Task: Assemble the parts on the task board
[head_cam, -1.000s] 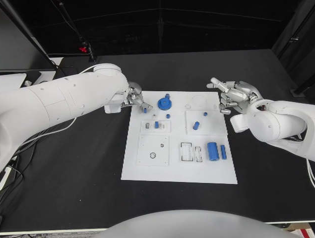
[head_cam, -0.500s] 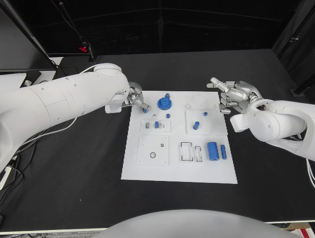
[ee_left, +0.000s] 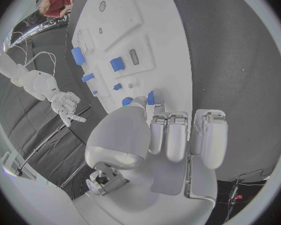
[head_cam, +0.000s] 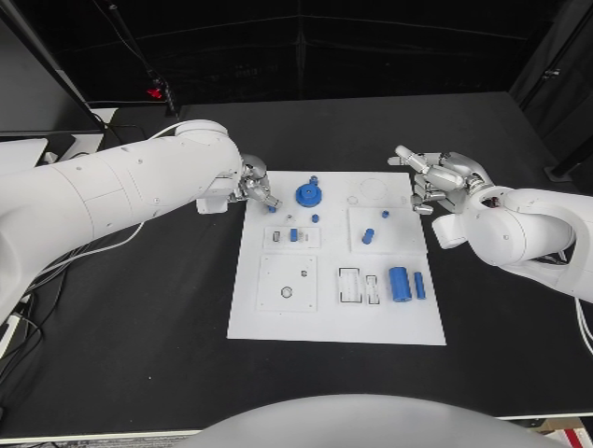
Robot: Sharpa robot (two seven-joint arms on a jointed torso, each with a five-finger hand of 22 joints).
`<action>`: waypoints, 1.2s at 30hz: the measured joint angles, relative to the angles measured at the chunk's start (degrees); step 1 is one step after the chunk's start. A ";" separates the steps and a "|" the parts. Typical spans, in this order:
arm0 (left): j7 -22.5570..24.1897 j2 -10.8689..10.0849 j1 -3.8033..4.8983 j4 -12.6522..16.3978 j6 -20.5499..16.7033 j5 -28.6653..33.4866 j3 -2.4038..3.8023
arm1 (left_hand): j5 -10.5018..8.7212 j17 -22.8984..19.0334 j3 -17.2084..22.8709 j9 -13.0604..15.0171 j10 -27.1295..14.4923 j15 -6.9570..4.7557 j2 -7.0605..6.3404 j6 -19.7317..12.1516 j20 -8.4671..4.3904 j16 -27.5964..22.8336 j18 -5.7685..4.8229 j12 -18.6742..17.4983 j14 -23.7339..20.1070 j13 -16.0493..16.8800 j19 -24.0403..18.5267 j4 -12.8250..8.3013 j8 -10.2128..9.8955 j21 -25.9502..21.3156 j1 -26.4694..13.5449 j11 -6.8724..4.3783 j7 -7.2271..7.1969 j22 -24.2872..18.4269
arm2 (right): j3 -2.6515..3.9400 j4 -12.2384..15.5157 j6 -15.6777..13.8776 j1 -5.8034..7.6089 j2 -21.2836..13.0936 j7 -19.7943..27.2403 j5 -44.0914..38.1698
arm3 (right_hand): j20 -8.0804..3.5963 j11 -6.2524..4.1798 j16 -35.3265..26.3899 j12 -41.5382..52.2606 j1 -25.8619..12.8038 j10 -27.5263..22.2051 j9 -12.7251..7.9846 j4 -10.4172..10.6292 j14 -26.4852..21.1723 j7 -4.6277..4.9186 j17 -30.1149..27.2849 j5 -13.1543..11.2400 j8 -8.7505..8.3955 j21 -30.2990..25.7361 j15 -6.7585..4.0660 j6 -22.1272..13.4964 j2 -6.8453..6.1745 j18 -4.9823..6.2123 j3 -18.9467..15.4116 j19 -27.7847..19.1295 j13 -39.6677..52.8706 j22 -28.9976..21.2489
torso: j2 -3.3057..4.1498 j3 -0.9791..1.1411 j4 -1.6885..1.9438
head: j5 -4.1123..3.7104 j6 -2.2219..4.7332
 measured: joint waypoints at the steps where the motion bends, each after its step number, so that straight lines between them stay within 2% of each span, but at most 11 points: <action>1: 0.08 0.00 0.00 0.01 -0.01 0.00 0.00 | 0.61 0.00 0.71 0.14 0.00 0.01 -0.23 0.00 0.00 0.00 0.00 0.00 -0.01 0.00 0.00 0.00 0.00 0.00 0.70 0.00 0.00 0.00 | 0.00 0.00 -0.02 0.00 -0.01 -0.01 0.00 | 0.00 0.00 0.00 0.00 0.00 0.00 0.00 0.00 0.00 0.00 0.00 0.00 0.00 0.00 0.00 0.00 0.00 0.00 0.00 0.00 0.00 0.00 | 0.00 0.01 -0.01 | -0.01 0.00; 4: 0.28 0.00 -0.02 0.03 -0.09 0.00 0.00 | 2.81 0.00 2.74 0.58 -0.01 0.02 -1.42 0.30 0.00 0.00 0.00 -0.05 -0.01 -0.06 0.00 0.07 -0.02 0.00 2.04 0.01 0.31 0.00 | 0.00 0.00 -0.06 0.00 -0.04 -0.04 0.00 | 0.00 0.00 0.00 0.00 0.00 0.00 0.00 0.00 0.00 0.00 0.00 0.00 0.00 0.00 0.00 0.00 0.00 0.00 0.00 0.00 0.00 0.00 | 0.00 0.01 0.00 | -0.08 0.01; 7: 0.56 -0.01 -0.04 0.07 -0.27 0.00 0.00 | 3.77 0.00 4.67 1.09 -0.01 0.03 -2.43 0.56 0.00 0.00 0.00 -0.13 -0.01 -0.36 0.00 0.03 -0.23 0.00 3.04 0.02 0.29 0.00 | 0.00 0.00 -0.09 0.00 -0.07 -0.06 0.00 | 0.00 0.00 0.00 0.00 0.00 0.00 0.00 0.00 0.00 0.00 0.00 0.00 0.00 0.00 0.00 0.00 0.00 0.00 0.00 0.00 0.00 0.00 | 0.00 0.01 0.00 | -0.12 -0.03; 13: 1.19 -0.15 -0.04 0.15 -0.98 0.00 0.00 | 4.33 0.00 7.93 1.85 -0.03 0.04 -3.65 0.84 0.00 0.00 -0.01 -0.29 0.00 -0.33 0.00 0.05 -0.46 0.00 4.26 0.04 0.43 0.00 | 0.00 -0.02 -0.14 0.00 -0.10 -0.10 0.00 | 0.00 0.00 0.00 0.00 0.00 0.00 0.00 0.00 0.00 0.00 0.00 0.00 0.00 0.00 0.00 0.00 0.00 0.00 0.00 0.00 0.00 0.00 | 0.01 0.01 0.05 | -0.13 -0.10; 20: 1.95 -0.76 -0.05 0.73 -2.32 0.00 0.00 | 4.33 0.00 8.23 1.95 -0.11 0.05 -3.80 0.94 0.00 0.00 -0.01 -0.27 0.00 -0.14 0.00 0.06 -0.47 0.00 4.42 0.13 0.52 0.00 | 0.00 -0.12 -0.17 0.00 -0.09 -0.14 0.00 | 0.00 0.00 0.00 0.00 0.00 0.00 0.00 0.00 0.00 0.00 0.00 0.00 0.00 0.00 0.00 0.00 0.00 0.00 0.00 0.00 0.00 0.00 | 0.03 0.01 0.07 | -0.09 -0.15; 28: 2.92 -3.65 0.17 4.15 -4.68 0.80 0.00 | 4.33 0.00 8.56 2.17 -0.12 0.06 -4.00 1.03 0.00 0.00 0.00 -0.21 0.00 -0.13 0.00 0.37 -0.67 0.00 4.62 0.14 0.62 0.00 | 0.00 -0.21 -0.20 0.00 -0.18 -0.19 0.00 | 0.00 0.00 0.00 0.00 0.00 0.00 0.00 0.00 0.00 0.00 0.00 -0.01 0.00 0.00 0.00 0.00 0.00 0.00 0.00 0.00 0.00 0.00 | 0.03 0.01 0.14 | -0.19 -0.26; 36: 2.69 -7.66 0.80 10.17 -5.88 3.63 0.00 | 4.33 0.00 8.58 2.28 -0.21 0.06 -4.18 1.13 0.00 0.00 0.00 -0.10 -0.01 -0.18 0.00 0.36 -0.68 0.00 4.80 0.24 0.72 0.00 | -0.01 -0.24 -0.25 0.00 -0.36 -0.23 0.00 | 0.00 0.00 0.00 0.00 0.00 0.00 0.00 0.00 0.00 0.00 0.00 -0.01 0.00 0.00 0.00 0.00 0.00 0.00 0.00 0.00 0.00 0.00 | 0.01 0.05 0.18 | -0.19 -0.34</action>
